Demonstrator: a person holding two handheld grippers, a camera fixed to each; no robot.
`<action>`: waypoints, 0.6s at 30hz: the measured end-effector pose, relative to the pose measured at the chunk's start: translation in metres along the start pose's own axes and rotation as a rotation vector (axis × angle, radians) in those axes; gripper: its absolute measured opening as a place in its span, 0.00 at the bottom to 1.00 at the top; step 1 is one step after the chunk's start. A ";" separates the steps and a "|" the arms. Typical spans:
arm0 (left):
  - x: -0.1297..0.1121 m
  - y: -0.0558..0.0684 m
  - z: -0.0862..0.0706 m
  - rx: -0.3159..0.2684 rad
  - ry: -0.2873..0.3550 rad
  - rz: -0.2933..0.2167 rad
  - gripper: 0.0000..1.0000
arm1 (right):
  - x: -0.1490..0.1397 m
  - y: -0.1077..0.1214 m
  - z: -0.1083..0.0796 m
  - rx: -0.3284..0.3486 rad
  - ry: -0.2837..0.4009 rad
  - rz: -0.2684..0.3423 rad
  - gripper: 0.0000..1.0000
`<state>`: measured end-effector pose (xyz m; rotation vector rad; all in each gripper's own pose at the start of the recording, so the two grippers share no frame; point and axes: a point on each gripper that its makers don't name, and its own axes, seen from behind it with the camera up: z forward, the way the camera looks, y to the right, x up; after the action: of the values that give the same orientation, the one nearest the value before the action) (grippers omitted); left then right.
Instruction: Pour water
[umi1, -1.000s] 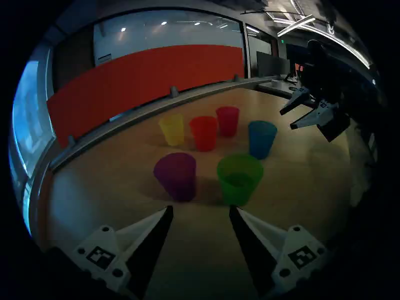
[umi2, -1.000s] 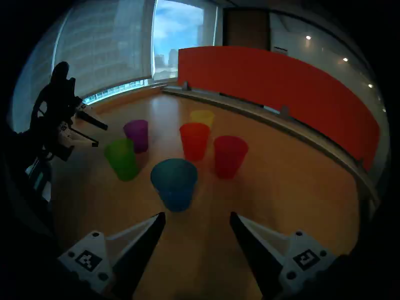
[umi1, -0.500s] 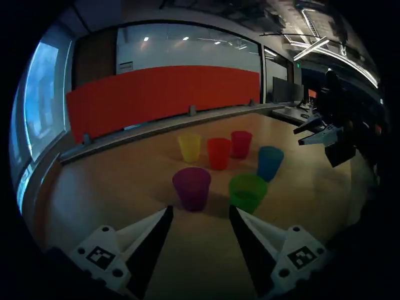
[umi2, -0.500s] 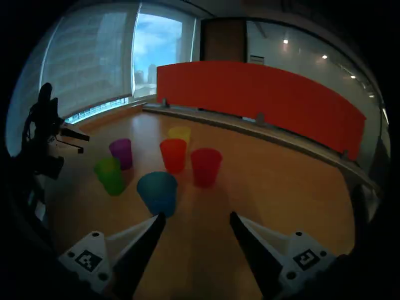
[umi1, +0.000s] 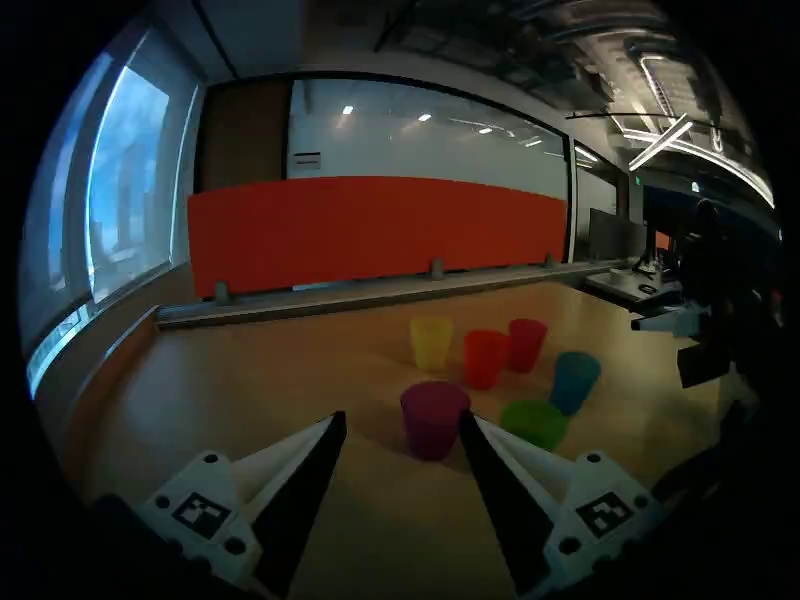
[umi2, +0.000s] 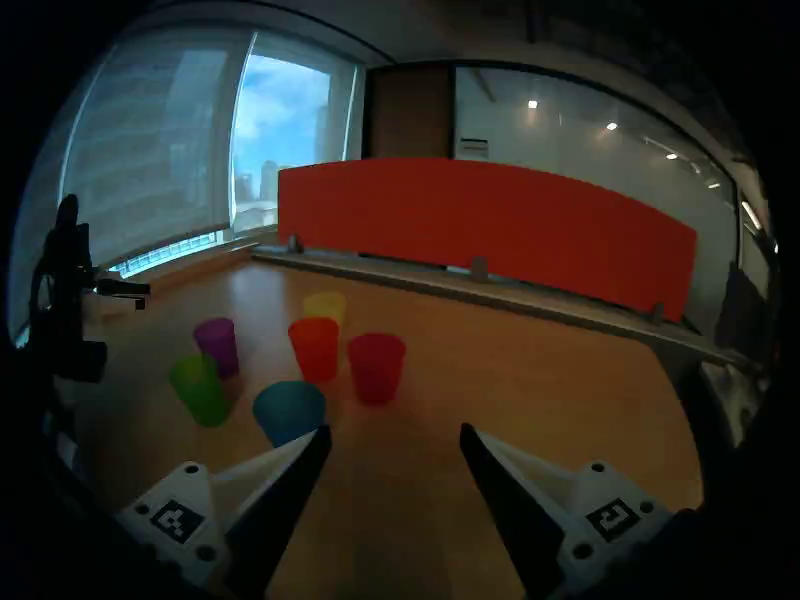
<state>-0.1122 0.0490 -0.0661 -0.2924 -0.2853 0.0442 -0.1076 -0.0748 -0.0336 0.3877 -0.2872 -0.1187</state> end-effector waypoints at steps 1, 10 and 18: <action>0.002 -0.003 0.000 0.010 0.011 -0.007 0.83 | 0.001 0.001 0.000 -0.009 0.007 0.000 1.00; 0.012 -0.017 -0.003 0.068 0.070 -0.039 0.83 | 0.012 0.012 0.001 -0.091 0.074 0.017 1.00; 0.020 -0.023 -0.002 0.107 0.100 -0.031 0.83 | 0.027 0.025 -0.002 -0.175 0.143 0.042 1.00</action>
<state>-0.0925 0.0277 -0.0559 -0.1828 -0.1874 0.0141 -0.0801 -0.0560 -0.0191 0.2153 -0.1422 -0.0732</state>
